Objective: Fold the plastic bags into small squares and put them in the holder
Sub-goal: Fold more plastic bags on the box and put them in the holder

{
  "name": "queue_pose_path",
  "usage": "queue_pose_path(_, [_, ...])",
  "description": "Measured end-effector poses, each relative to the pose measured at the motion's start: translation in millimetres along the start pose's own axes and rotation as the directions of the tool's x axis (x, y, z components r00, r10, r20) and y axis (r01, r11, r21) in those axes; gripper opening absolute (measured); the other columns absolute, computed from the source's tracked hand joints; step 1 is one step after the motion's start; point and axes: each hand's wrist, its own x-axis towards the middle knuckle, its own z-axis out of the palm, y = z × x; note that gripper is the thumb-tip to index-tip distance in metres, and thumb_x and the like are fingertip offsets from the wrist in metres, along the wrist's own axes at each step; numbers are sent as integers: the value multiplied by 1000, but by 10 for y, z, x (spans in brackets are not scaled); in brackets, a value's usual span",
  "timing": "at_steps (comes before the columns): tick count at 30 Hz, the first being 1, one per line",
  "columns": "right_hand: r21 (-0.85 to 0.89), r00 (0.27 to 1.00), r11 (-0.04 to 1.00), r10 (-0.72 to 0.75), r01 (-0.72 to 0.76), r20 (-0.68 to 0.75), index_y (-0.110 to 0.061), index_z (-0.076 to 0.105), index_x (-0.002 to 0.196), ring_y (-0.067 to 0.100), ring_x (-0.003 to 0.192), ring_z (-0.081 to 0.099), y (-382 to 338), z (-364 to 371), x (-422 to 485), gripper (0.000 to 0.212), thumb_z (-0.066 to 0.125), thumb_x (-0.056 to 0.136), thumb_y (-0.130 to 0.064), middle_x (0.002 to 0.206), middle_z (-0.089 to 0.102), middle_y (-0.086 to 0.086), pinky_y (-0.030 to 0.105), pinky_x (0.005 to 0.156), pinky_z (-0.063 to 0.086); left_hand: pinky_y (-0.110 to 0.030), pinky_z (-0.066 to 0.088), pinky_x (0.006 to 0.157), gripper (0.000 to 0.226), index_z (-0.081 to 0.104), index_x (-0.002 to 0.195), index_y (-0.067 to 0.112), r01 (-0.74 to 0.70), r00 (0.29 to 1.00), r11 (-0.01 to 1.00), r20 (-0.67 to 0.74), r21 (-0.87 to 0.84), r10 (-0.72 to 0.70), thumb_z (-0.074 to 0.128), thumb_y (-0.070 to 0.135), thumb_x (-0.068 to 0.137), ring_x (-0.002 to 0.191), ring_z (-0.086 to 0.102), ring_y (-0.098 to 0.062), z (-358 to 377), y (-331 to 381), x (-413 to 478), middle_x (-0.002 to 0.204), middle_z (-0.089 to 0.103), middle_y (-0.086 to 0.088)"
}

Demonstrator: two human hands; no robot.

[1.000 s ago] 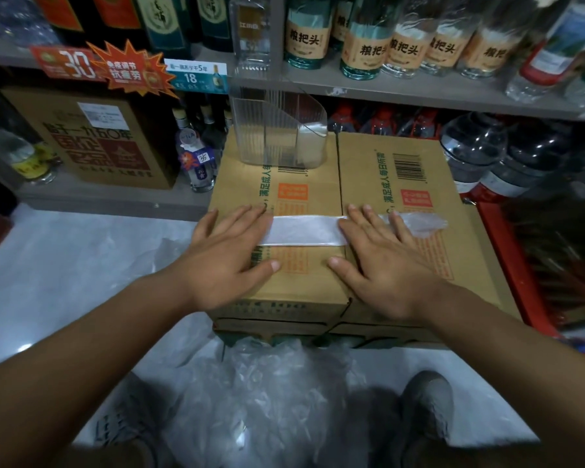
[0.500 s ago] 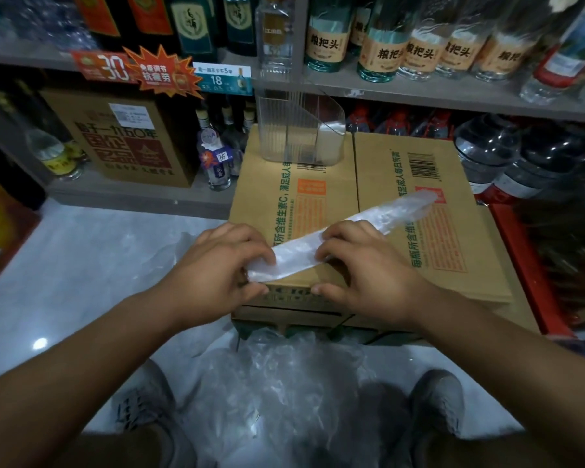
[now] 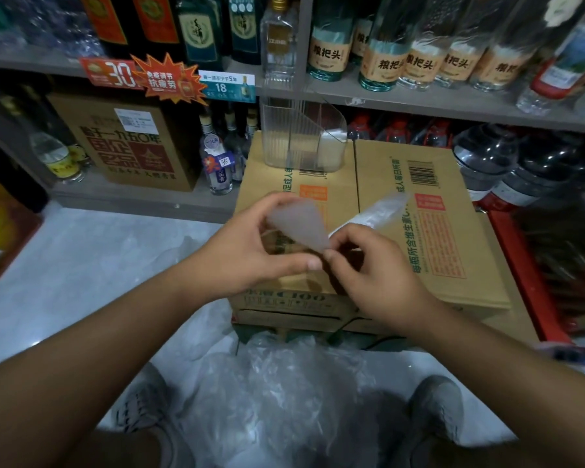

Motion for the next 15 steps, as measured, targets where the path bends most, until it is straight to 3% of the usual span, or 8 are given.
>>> queue_pose_path(2, [181, 993, 977, 118, -113, -19, -20, 58, 83, 8, 70, 56, -11, -1, 11, 14, 63, 96, -18, 79, 60, -7, 24, 64, 45, -23, 40, 111, 83, 47, 141, 22, 25, 999, 1000, 43, 18, -26, 90, 26, 70, 126, 57, 0, 80, -65, 67, 126, 66, 11])
queue_pose_path(4, [326, 977, 925, 213, -194, -21, -10, 56, 84, 12, 67, 54, 0, 5, 41, 15, 62, 97, -12, 75, 59, 2, 28, 64, 45, -32, 40, 114, 80, 47, 141, 21, 47, 998, 997, 43, 65, -49, 90, 24, 73, 120, 61, -1, 167, -152, 137, 111, 71, 10])
queue_pose_path(6, [556, 944, 780, 330, -288, 26, -5, 61, 97, 29, 81, 68, 22, 12, 70, 3, 59, 97, -7, 90, 69, 15, 42, 73, 55, -38, 43, 110, 68, 53, 136, 19, 76, 996, 993, 34, 89, -79, 88, 21, 77, 110, 63, -2, 221, -224, 186, 101, 70, 8])
queue_pose_path(8, [707, 897, 601, 429, -373, 109, -4, 64, 108, 33, 92, 73, 0, -7, 75, 18, 52, 97, 3, 104, 72, 20, 45, 79, 61, -40, 47, 104, 53, 61, 124, 24, 87, 996, 985, 14, 149, -90, 86, 30, 77, 101, 63, -6, 261, -263, 232, 101, 69, 5])
queue_pose_path(10, [766, 876, 502, 454, -402, 162, -3, 64, 109, 30, 90, 73, -15, -40, 76, 25, 45, 95, 9, 104, 72, 20, 43, 75, 61, -42, 48, 99, 48, 64, 113, 31, 84, 996, 963, 4, 257, -88, 76, 55, 72, 97, 62, -12, 288, -284, 272, 97, 67, 7])
queue_pose_path(12, [782, 865, 459, 461, -421, 195, -4, 63, 110, 31, 90, 72, -2, -81, 98, 25, 45, 96, 6, 103, 71, 20, 48, 76, 61, -48, 47, 97, 45, 64, 104, 34, 81, 996, 940, 2, 331, -86, 66, 65, 71, 92, 59, -12, 300, -310, 297, 91, 63, 11])
queue_pose_path(15, [757, 866, 507, 475, -414, 156, -8, 62, 113, 34, 92, 72, 56, -191, 192, 15, 54, 101, -11, 103, 71, 19, 52, 78, 61, -48, 45, 98, 38, 63, 98, 38, 64, 997, 908, 6, 414, -73, 60, 67, 75, 91, 55, -4, 312, -309, 314, 89, 60, 17])
